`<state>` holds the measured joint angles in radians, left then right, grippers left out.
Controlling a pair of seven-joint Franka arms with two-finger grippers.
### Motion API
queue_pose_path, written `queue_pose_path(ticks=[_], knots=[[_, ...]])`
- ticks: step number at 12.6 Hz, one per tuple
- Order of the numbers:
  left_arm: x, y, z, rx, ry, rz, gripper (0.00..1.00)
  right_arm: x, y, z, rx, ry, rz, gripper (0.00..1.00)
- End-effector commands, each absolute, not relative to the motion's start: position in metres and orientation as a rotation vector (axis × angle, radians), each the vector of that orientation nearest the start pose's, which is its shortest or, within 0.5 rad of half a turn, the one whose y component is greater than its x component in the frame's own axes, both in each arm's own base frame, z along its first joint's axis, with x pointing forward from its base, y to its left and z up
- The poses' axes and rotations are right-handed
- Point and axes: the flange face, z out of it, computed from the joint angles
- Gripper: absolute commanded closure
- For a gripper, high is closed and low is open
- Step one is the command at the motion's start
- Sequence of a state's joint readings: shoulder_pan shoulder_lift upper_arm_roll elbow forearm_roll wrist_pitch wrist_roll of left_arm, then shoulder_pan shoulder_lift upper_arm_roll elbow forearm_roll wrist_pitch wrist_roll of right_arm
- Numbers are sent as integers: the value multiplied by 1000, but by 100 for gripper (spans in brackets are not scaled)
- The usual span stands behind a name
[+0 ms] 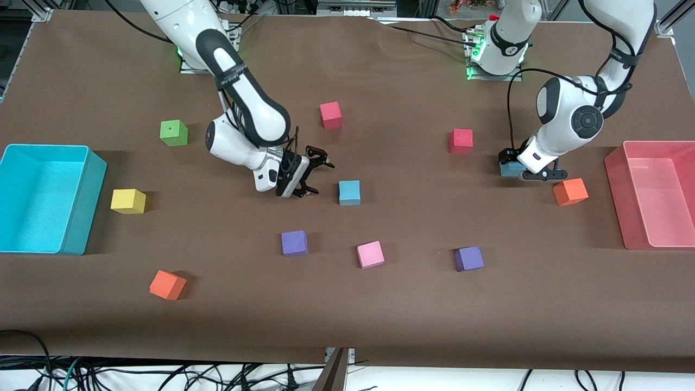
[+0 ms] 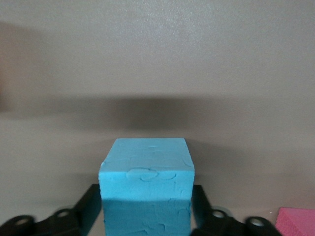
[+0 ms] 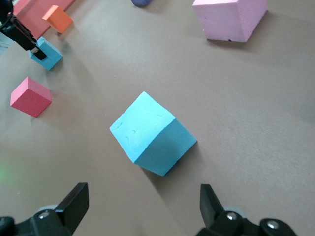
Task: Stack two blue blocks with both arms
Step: 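Carry the second light-blue cube with the left gripper above the placed cube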
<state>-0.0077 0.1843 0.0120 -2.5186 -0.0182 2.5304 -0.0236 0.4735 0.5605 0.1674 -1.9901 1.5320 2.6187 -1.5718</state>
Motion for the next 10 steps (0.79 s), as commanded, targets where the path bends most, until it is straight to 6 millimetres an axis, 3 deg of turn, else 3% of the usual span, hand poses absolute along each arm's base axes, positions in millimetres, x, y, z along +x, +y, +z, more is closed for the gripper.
queue_pose_path(ticks=[1, 3, 5, 8, 10], knots=[[451, 4, 213, -3130, -31, 238, 100, 486, 343, 163, -2116, -1032, -602, 0], [461, -3, 242, -3137, -27, 205, 100, 486, 342, 160, -2112, -1055, -618, 0], [489, -18, 290, -3141, -3, 205, 100, 482, 346, 157, -2106, -1066, -606, 0], [530, -95, 369, -3148, 22, 167, 100, 482, 347, 152, -2105, -1070, -602, 0], [536, -161, 392, -3167, 72, 119, 100, 488, 355, 161, -2089, -1084, -627, 0]])
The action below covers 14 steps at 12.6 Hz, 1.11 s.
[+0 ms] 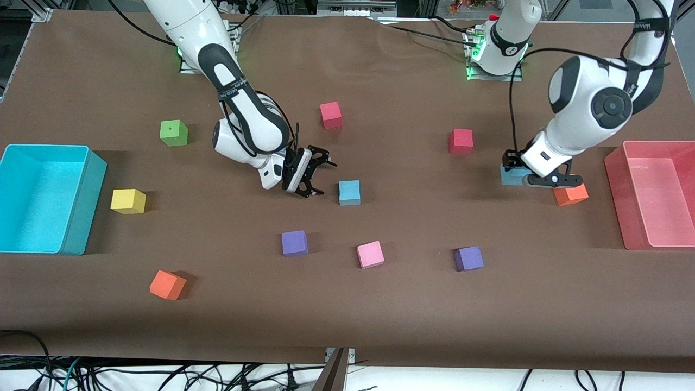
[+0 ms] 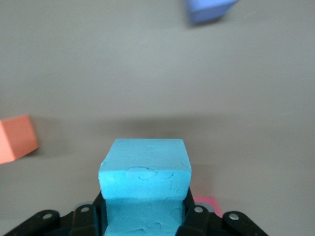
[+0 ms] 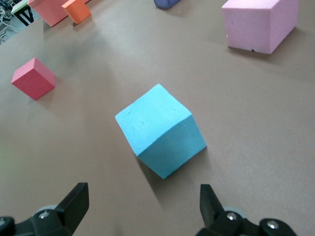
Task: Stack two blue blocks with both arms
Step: 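Carry the second light-blue cube with the left gripper above the placed cube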
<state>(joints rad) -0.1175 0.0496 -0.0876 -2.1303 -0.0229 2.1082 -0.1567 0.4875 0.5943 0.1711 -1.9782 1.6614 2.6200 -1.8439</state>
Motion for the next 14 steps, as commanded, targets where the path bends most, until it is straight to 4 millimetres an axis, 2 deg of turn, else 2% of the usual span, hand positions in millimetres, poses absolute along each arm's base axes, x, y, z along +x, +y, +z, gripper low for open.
queue_pose_path(ticks=[1, 4, 6, 7, 8, 11, 12, 14], knots=[[539, -198, 394, -3195, 47, 119, 100, 486, 357, 159, -2086, -1090, -622, 0], [556, -311, 368, -3279, -119, 208, 100, 485, 359, 155, -2068, -1137, -631, 0], [555, -389, 348, -3282, -191, 215, 100, 483, 358, 149, -2061, -1165, -637, 0], [558, -418, 342, -3283, -235, 200, 100, 481, 359, 144, -2060, -1170, -629, 0], [559, -437, 333, -3276, -256, 191, 100, 477, 362, 141, -2059, -1176, -620, 0], [554, -474, 312, -3250, -313, 164, 100, 483, 362, 136, -2075, -1197, -642, 0], [552, -484, 303, -3237, -334, 160, 100, 483, 365, 136, -2071, -1199, -642, 0], [551, -491, 292, -3232, -333, 137, 100, 484, 367, 134, -2071, -1193, -644, 0]])
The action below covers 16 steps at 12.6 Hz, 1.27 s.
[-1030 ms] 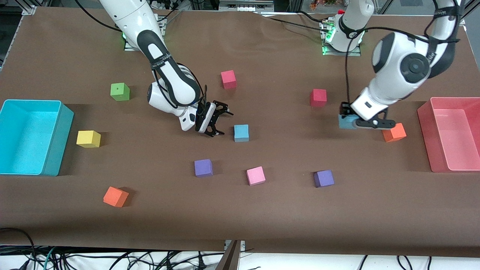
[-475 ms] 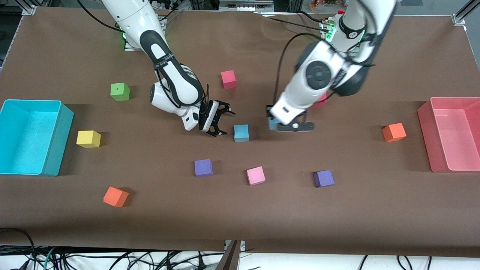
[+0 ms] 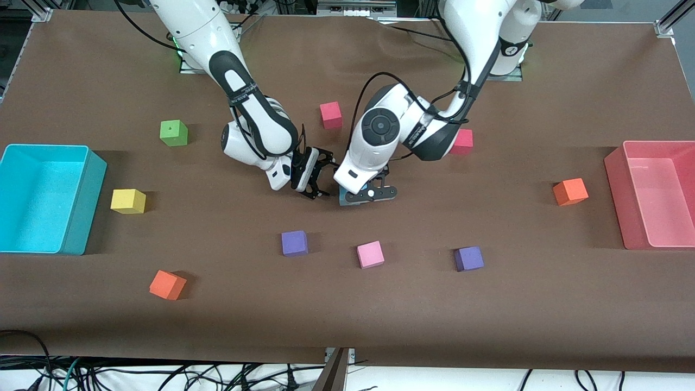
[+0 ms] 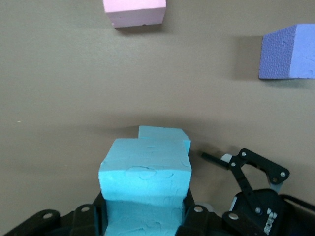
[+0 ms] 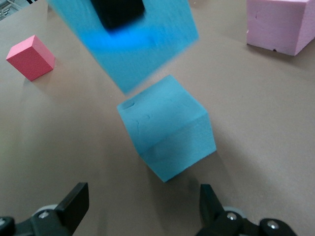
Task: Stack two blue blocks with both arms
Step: 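Lower the cube onto the placed cube and open the left gripper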
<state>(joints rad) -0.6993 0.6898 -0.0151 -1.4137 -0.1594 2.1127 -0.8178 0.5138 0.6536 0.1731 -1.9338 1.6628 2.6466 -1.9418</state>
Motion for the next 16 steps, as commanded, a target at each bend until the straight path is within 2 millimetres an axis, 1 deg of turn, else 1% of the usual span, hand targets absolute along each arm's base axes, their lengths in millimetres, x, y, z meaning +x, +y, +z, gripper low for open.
queue_pose_path(ticks=[1, 4, 6, 9, 11, 12, 13, 16], knots=[[551, -491, 288, -3228, -348, 137, 100, 485, 369, 135, -2068, -1194, -649, 0], [546, -496, 276, -3211, -365, 154, 100, 485, 372, 132, -2064, -1196, -647, 0], [539, -503, 269, -3201, -374, 162, 100, 485, 372, 133, -2065, -1192, -648, 0], [535, -508, 260, -3202, -377, 162, 100, 485, 372, 133, -2064, -1194, -649, 0], [536, -508, 258, -3206, -384, 152, 99, 485, 372, 133, -2064, -1194, -649, 0], [536, -509, 257, -3212, -383, 141, 40, 485, 372, 133, -2064, -1194, -649, 0], [537, -508, 256, -3216, -358, 128, 0, 485, 372, 133, -2064, -1194, -649, 0], [542, -506, 264, -3230, -364, 103, 0, 486, 373, 135, -2062, -1193, -652, 0]])
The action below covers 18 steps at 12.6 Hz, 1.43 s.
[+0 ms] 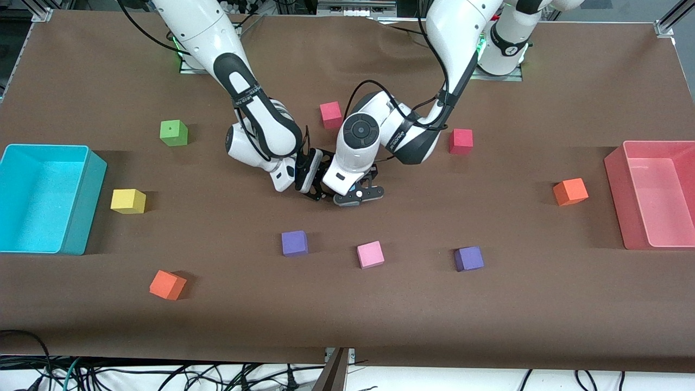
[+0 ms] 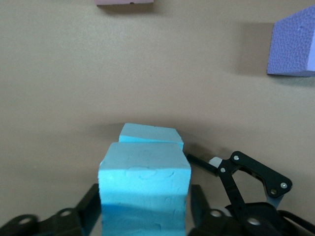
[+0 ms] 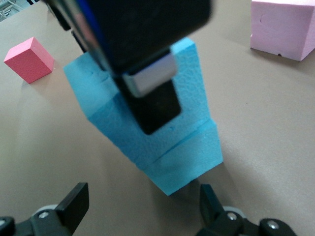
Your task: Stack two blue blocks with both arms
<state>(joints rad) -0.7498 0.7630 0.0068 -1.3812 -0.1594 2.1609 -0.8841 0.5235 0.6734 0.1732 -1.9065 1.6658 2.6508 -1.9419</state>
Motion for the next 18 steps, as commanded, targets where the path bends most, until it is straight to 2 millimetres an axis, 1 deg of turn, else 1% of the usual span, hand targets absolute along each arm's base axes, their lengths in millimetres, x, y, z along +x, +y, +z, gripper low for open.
queue_pose_path(ticks=[1, 2, 3, 4, 5, 6, 7, 9, 10, 11, 13, 14, 15, 16, 17, 18], knots=[[544, -504, 271, -3236, -369, 92, 0, 487, 373, 139, -2057, -1190, -659, 0], [549, -498, 286, -3246, -382, 74, 0, 487, 372, 141, -2056, -1190, -661, 0], [561, -480, 309, -3249, -423, 57, 0, 489, 370, 146, -2056, -1185, -668, 0], [569, -452, 325, -3232, -442, 89, 0, 489, 367, 153, -2058, -1174, -672, 0], [577, -423, 345, -3237, -377, 100, 0, 488, 362, 158, -2061, -1169, -673, 0], [584, -389, 358, -3243, -332, 122, 0, 481, 355, 161, -2053, -1162, -655, 0], [590, -351, 376, -3246, -359, 114, 0, 474, 341, 164, -2049, -1145, -637, 0], [588, -292, 406, -3237, -448, 124, 0, 458, 319, 174, -2049, -1125, -607, 0], [586, -264, 424, -3243, -408, 128, 0, 447, 313, 177, -2046, -1047, -550, 0], [583, -240, 440, -3251, -345, 135, 0, 439, 310, 183, -2045, -994, -508, 0], [580, -188, 470, -3261, -233, 131, 0, 429, 302, 191, -2068, -931, -470, 0], [577, -164, 484, -3260, -188, 153, 0, 428, 295, 198, -2078, -893, -464, 0], [573, -137, 498, -3253, -159, 174, 0, 431, 294, 210, -2046, -858, -439, 0], [567, -113, 511, -3215, -91, 176, 0, 428, 296, 218, -2029, -809, -353, 0], [561, -96, 521, -3176, -12, 185, 0, 432, 293, 234, -2041, -795, -286, 0], [555, -73, 530, -3163, 21, 215, 0, 438, 285, 250, -2064, -777, -212, 0]])
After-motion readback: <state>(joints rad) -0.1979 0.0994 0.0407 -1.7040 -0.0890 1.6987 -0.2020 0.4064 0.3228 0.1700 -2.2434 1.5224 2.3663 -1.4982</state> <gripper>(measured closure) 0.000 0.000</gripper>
